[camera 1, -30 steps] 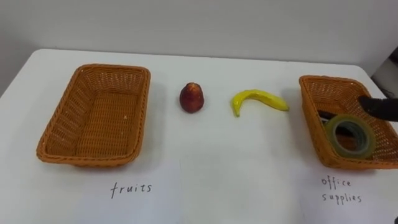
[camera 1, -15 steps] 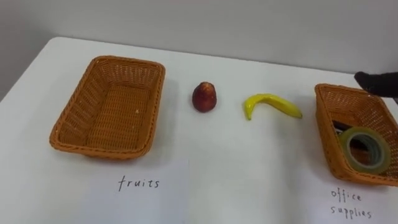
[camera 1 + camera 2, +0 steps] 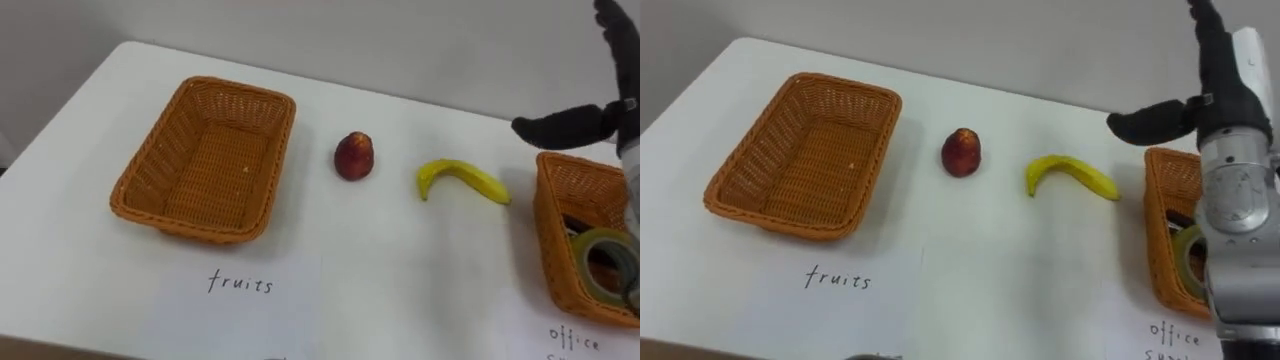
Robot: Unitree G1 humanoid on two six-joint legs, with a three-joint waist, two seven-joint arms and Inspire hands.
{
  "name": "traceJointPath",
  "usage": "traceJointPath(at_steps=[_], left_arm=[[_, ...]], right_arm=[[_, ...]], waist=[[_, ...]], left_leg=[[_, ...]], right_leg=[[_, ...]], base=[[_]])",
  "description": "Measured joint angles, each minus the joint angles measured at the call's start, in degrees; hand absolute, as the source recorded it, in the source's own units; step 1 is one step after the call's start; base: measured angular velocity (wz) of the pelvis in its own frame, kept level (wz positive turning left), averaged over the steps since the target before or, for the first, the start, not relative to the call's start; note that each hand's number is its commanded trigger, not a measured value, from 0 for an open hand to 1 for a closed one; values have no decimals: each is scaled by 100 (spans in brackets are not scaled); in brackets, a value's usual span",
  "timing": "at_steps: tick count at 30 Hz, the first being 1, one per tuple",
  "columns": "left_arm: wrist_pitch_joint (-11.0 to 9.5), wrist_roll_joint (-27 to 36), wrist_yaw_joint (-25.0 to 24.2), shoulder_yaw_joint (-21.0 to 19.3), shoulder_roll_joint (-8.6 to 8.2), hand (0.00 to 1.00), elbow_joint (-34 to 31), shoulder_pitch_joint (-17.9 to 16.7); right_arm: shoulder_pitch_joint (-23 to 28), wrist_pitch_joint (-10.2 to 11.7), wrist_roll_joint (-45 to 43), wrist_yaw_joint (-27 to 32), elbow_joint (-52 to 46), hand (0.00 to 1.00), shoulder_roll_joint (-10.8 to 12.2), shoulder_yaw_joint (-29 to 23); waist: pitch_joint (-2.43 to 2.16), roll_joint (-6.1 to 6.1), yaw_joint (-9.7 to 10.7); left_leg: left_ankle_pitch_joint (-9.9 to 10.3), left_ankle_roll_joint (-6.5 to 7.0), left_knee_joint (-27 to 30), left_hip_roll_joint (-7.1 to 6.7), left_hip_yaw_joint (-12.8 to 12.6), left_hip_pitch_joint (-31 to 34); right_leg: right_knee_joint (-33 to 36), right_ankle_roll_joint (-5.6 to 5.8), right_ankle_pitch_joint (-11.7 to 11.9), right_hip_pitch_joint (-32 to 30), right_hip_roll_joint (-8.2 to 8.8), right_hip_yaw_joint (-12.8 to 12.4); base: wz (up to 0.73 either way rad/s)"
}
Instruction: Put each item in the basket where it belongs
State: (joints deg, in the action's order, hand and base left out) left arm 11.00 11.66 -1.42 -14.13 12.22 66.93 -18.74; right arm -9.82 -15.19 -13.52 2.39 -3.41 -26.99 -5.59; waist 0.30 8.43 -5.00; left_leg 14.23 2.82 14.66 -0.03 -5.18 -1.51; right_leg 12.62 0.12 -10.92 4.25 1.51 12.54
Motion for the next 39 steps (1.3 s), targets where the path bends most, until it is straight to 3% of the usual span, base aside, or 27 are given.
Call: traceJointPath(at_steps=[8, 18, 22, 26, 32, 39], left_arm=[[25, 3, 2, 266, 210, 0, -53, 53], [17, 1, 127, 485, 300, 0, -63, 149], [20, 4, 69, 550, 322, 0, -57, 175], [38, 9, 13, 599, 368, 0, -46, 247], [53, 25, -23, 738, 454, 0, -47, 295], [28, 573, 129, 765, 466, 0, -36, 338]], right_arm=[[-43, -122, -28, -164, 433, 0, -17, 456], [-380, -109, -19, -471, 1098, 0, -67, 903], [-485, -112, -201, -583, 1553, 0, -75, 1101], [-495, -127, -311, -639, 1995, 0, -77, 1345], [-606, -125, -515, -700, 2149, 0, -145, 1581], [-997, -102, -925, -698, 2753, 0, -148, 1709]], waist=[[-10, 153, -56], [-11, 159, -180], [-39, 212, -323], [-11, 287, -486], [11, 401, -568], [34, 373, -609]], left_leg=[[-34, 6, 76, -39, 167, 126], [-35, 8, 205, -51, 260, 329], [-35, 8, 274, -53, 309, 471], [-35, 8, 286, -54, 341, 494], [-33, 7, 334, -57, 399, 575], [-31, 9, 421, -64, 457, 708]], right_leg=[[-3, 0, 0, -23, 32, 180], [-6, -3, 1, -138, 38, 261], [-5, -9, 5, -221, 39, 318], [-5, -9, 5, -229, 37, 336], [-13, -18, 11, -248, 38, 400], [-14, -33, 20, -321, 40, 478]], base=[[10], [5], [7], [5], [4], [5]])
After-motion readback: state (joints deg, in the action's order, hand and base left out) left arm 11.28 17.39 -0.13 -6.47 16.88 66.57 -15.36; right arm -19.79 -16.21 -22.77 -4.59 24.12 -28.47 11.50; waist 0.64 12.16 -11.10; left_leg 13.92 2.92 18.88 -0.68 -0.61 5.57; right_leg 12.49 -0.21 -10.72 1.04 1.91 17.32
